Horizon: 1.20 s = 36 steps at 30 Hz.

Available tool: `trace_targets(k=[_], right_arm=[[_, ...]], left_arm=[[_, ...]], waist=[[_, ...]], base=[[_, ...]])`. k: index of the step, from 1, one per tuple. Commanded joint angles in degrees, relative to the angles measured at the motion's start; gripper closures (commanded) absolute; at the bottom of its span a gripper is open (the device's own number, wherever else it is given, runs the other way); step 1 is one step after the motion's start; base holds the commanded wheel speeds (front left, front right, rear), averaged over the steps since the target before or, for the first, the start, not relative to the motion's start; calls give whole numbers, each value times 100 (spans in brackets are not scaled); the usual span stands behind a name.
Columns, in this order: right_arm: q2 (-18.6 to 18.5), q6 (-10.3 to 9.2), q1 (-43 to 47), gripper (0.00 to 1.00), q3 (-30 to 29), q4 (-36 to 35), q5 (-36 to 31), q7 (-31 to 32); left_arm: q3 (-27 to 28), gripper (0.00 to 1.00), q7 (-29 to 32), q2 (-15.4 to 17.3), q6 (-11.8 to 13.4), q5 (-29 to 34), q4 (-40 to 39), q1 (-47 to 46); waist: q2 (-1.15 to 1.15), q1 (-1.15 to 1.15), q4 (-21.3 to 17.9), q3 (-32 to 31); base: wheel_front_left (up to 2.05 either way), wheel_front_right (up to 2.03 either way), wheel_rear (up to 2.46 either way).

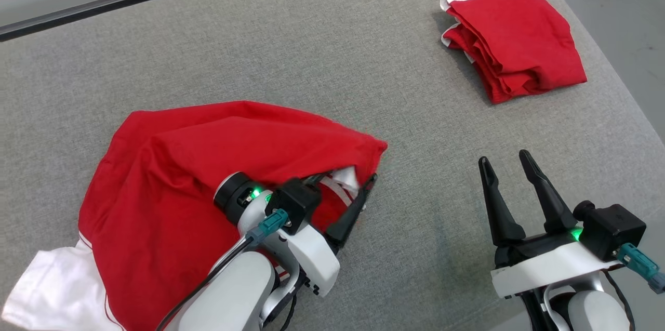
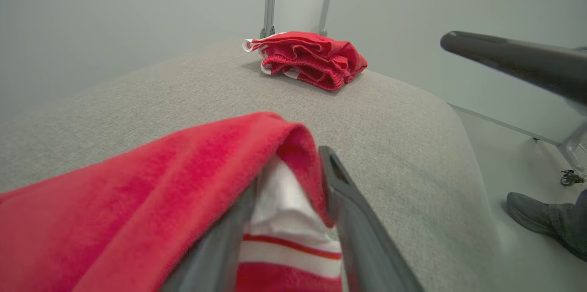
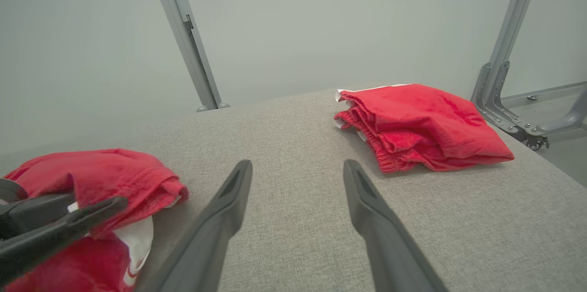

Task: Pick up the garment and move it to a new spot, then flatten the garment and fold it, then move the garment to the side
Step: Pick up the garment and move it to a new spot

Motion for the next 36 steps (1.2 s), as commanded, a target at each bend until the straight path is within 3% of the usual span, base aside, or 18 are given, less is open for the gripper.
trace_targets(k=[1, 8, 22, 30, 36], right_arm=[[-30, 0, -73, 0, -6, 22, -4, -49], [-197, 0, 13, 0, -46, 24, -50, 40], [-436, 0, 339, 0, -358, -306, -132, 399], [-471, 0, 510, 0, -517, -460, -208, 593], [-499, 0, 686, 0, -564, -505, -241, 644]], left_arm=[[-24, 0, -71, 64, -4, -59, 4, -52], [30, 0, -483, 237, 101, -266, -216, 275], [1510, 0, -911, 705, 1066, -836, -999, 1137], [2309, 0, -949, 1045, 1162, -1118, -1178, 1697], [2472, 0, -946, 1180, 1221, -1182, -1356, 2199]], waist=[[0, 0, 87, -79], [0, 0, 574, -508], [0, 0, 1679, -1091], [0, 0, 2008, -1291], [0, 0, 2040, -1484]], base=[[0, 0, 0], [0, 0, 0], [0, 0, 0], [0, 0, 0], [0, 0, 0]])
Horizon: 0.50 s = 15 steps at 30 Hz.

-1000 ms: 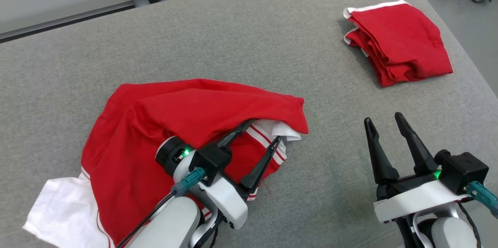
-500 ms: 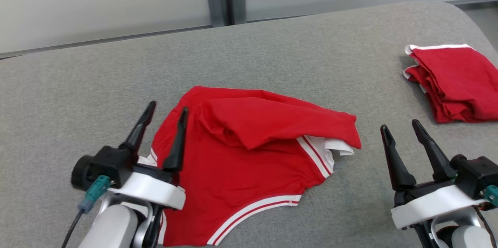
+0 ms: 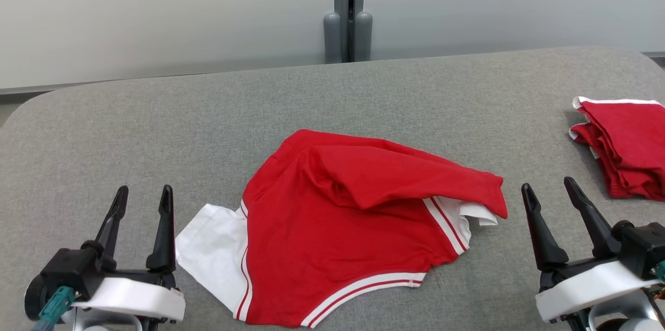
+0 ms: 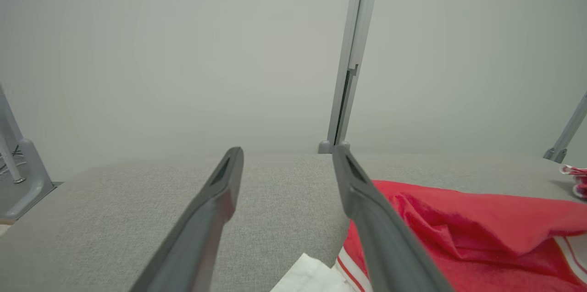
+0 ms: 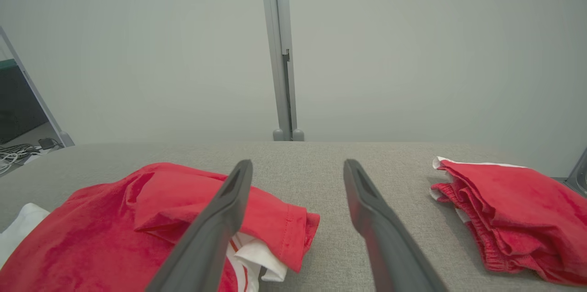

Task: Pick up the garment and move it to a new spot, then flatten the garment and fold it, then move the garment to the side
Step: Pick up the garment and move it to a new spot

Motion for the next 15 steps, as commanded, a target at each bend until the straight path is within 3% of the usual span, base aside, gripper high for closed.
trace_targets(k=[1, 15], right_arm=[[-30, 0, 86, 0, -8, -25, -20, 20], [31, 0, 532, 0, -46, -252, -123, 244]], left_arm=[[20, 0, -12, 43, 38, -12, -62, 111], [-140, 0, 250, 77, 222, -28, -423, 776]], waist=[[0, 0, 1, -71], [0, 0, 1, -440]], base=[[0, 0, 0], [0, 0, 0]])
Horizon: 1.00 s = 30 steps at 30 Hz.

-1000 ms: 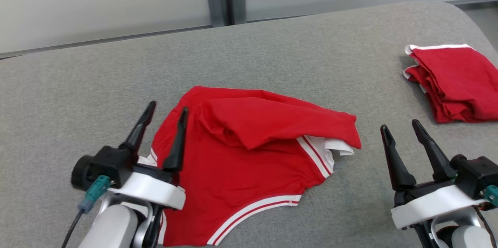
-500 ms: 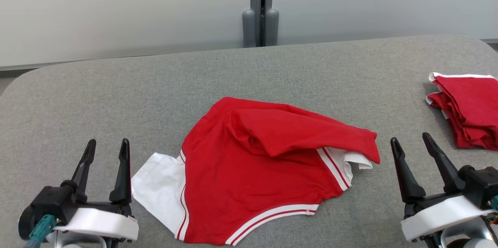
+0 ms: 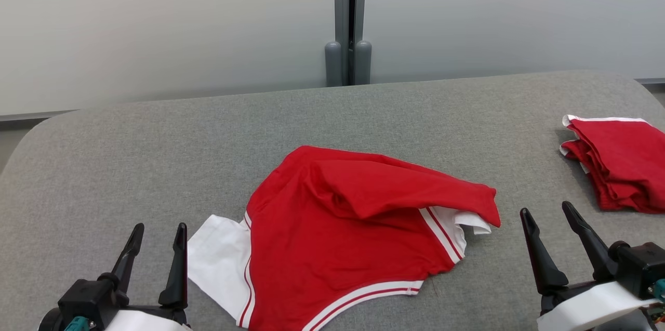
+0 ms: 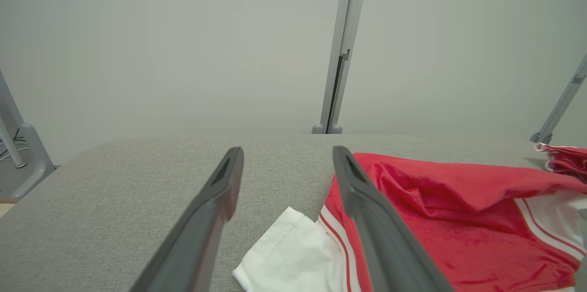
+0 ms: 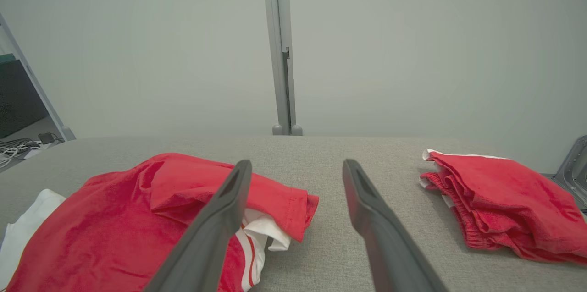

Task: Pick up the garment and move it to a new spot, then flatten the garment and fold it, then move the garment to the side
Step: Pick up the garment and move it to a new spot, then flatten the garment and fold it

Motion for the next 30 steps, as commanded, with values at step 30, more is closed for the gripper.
trace_targets(k=[30], right_arm=[[-86, 0, -95, 0, 378, -53, 11, 158]], left_arm=[[-97, 0, 67, 35, 198, 12, -199, -66]], waist=[[0, 0, 132, 32]], base=[[0, 0, 0]])
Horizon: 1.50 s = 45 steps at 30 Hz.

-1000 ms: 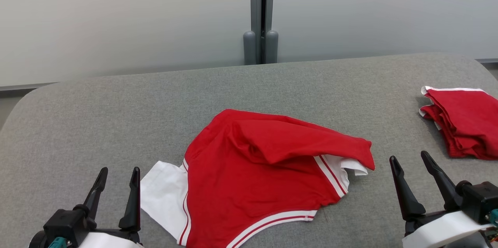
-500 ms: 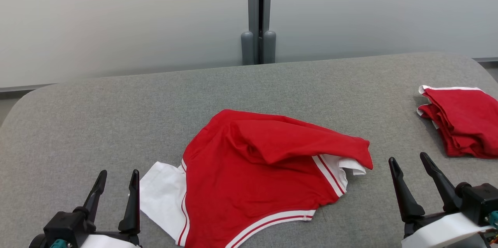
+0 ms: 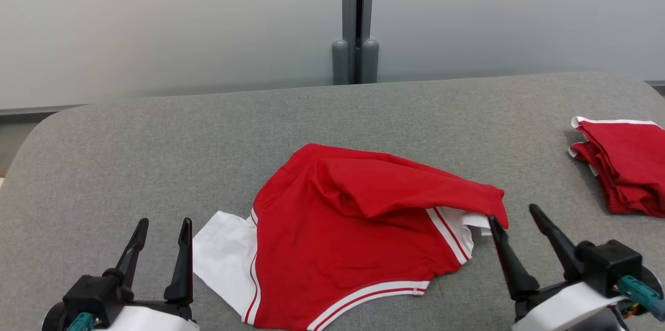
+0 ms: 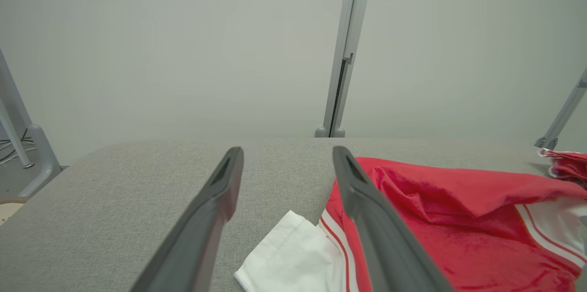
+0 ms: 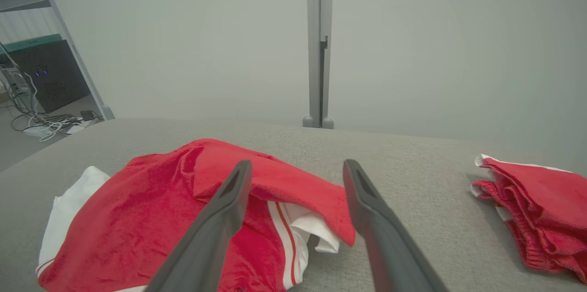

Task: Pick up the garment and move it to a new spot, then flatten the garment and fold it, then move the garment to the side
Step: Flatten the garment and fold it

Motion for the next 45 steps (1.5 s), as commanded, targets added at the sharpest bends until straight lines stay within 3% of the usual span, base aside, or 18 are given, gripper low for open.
trace_targets(k=[1, 11, 17, 23, 24, 25, 26, 27, 36, 42, 45], right_arm=[[-50, 0, -97, 0, 112, 34, -14, 23], [-245, 0, -983, 0, 2169, 796, 255, 164], [-316, 0, -1546, 0, 3426, 1680, 564, 203], [-378, 0, -2000, 0, 4244, 2453, 875, 375], [-390, 0, -2065, 9, 4342, 2563, 903, 417], [-383, -1, -2120, 53, 4393, 2633, 938, 407], [-379, -1, -2194, 81, 4417, 2686, 948, 367], [-364, -1, -2254, 100, 4431, 2714, 979, 310], [-223, -1, -2715, 100, 4076, 1930, 1132, -823], [-154, 0, -2607, 100, 3174, 1299, 1019, -1273], [-84, 0, -2237, 100, 2159, 830, 847, -1377]], left_arm=[[9, 0, -13, 11, 23, 40, -40, -136], [-179, 0, -143, -178, -104, 160, -69, -826], [-185, 0, -255, -325, -188, 188, 57, -1063], [-119, 0, -316, -448, -252, 209, 167, -1192], [-104, 0, -322, -459, -263, 216, 180, -1212], [-90, 0, -329, -467, -260, 232, 189, -1233], [-76, 0, -329, -471, -261, 242, 201, -1248], [-57, 0, -334, -478, -275, 256, 213, -1256], [125, 0, -341, -522, -341, 351, 199, -1210], [211, 0, -343, -477, -369, 415, 170, -1185], [239, 0, -343, -444, -380, 448, 150, -1196]], waist=[[0, 0, 87, 76], [0, 0, 845, 834], [0, 0, 1146, 1128], [0, 0, 1281, 1262], [0, 0, 1283, 1271], [0, 0, 1282, 1279], [0, 0, 1278, 1283], [0, 0, 1270, 1285], [0, 0, 922, 1209], [0, 0, 618, 1163], [0, 0, 406, 1173]], base=[[0, 0, 0], [0, 0, 0], [0, 0, 0], [0, 0, 0], [0, 0, 0], [0, 0, 0], [0, 0, 0], [0, 0, 0], [0, 0, 0], [0, 0, 0], [0, 0, 0]])
